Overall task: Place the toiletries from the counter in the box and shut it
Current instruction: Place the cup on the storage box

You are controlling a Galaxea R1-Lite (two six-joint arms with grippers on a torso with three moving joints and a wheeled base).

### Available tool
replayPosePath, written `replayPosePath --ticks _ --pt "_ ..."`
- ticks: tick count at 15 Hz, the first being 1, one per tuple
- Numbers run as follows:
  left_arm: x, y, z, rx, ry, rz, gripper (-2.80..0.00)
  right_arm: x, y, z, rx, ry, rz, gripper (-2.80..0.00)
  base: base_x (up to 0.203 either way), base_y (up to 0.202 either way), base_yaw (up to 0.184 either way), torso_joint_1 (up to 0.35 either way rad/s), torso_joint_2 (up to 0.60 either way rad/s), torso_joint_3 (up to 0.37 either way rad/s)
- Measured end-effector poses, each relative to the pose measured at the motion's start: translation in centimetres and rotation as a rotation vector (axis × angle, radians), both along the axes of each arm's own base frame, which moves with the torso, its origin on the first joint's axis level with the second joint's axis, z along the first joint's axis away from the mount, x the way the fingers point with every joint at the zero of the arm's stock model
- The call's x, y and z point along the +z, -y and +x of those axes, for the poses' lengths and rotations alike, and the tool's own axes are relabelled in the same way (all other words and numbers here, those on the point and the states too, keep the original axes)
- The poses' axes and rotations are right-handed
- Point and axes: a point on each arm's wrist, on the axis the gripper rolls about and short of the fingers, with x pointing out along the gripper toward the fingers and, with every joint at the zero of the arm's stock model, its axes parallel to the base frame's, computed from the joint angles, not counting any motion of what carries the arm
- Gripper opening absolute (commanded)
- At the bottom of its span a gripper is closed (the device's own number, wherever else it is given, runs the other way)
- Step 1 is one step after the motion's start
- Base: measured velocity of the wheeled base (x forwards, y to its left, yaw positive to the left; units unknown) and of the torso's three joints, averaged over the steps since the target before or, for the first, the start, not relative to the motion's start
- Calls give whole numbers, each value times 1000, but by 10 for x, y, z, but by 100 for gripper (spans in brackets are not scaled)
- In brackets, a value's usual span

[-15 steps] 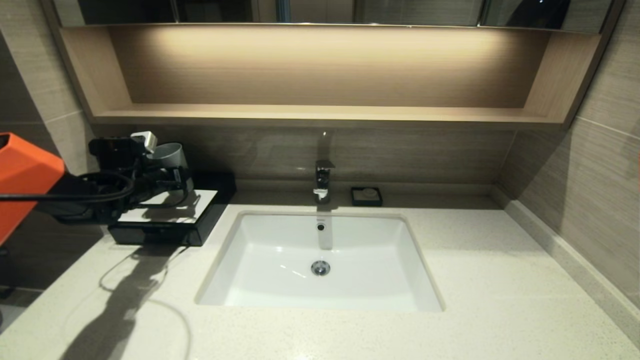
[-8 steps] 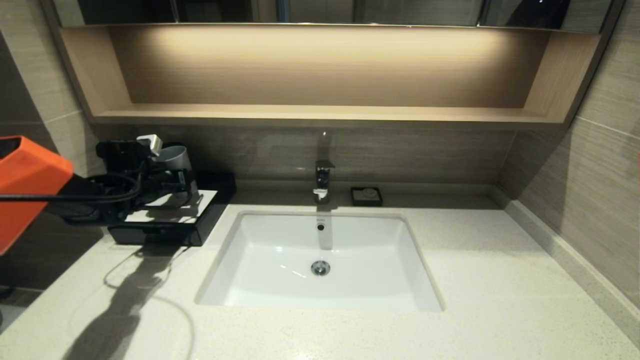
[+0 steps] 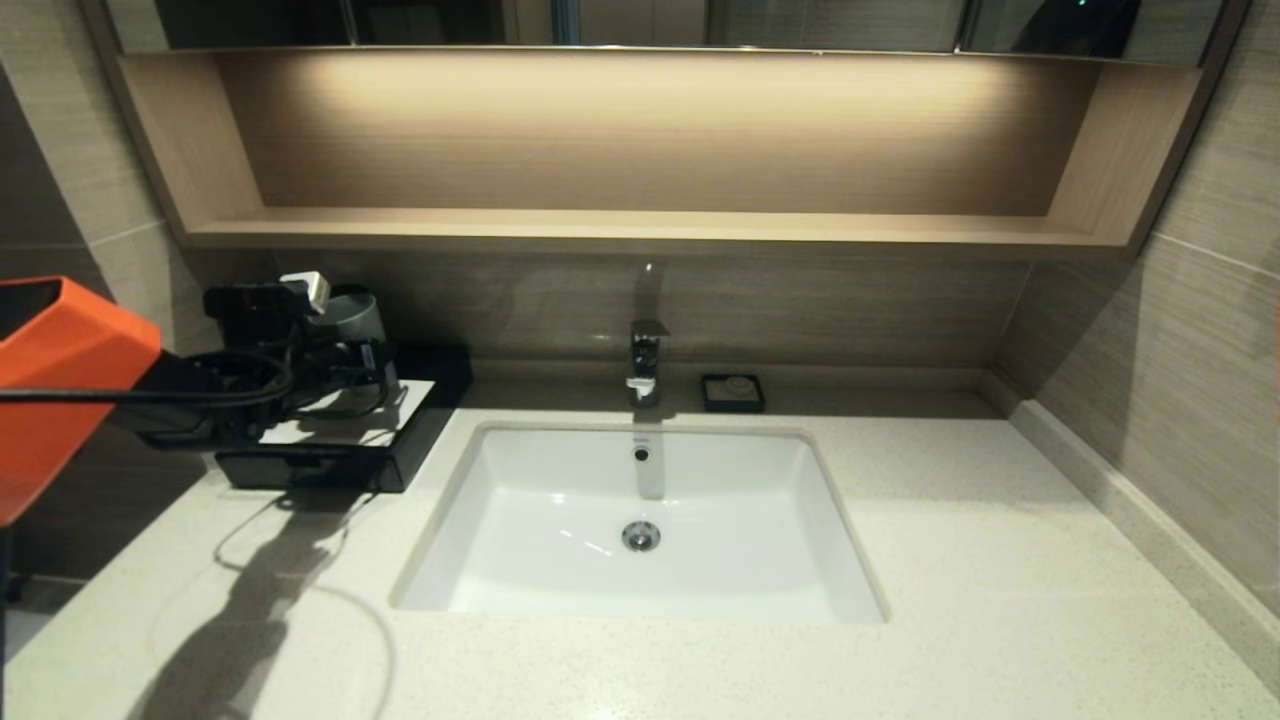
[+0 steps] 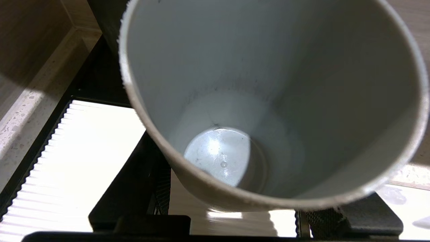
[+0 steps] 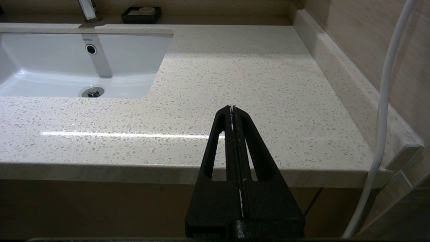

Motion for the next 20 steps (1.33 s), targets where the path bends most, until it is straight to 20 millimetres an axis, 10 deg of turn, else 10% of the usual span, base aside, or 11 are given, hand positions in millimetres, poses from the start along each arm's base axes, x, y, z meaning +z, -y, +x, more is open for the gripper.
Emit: replayPosePath --ticks 20 --pt "-9 3 11 -7 -3 0 -280 0 0 0 0 0 0 -280 0 0 0 0 0 0"
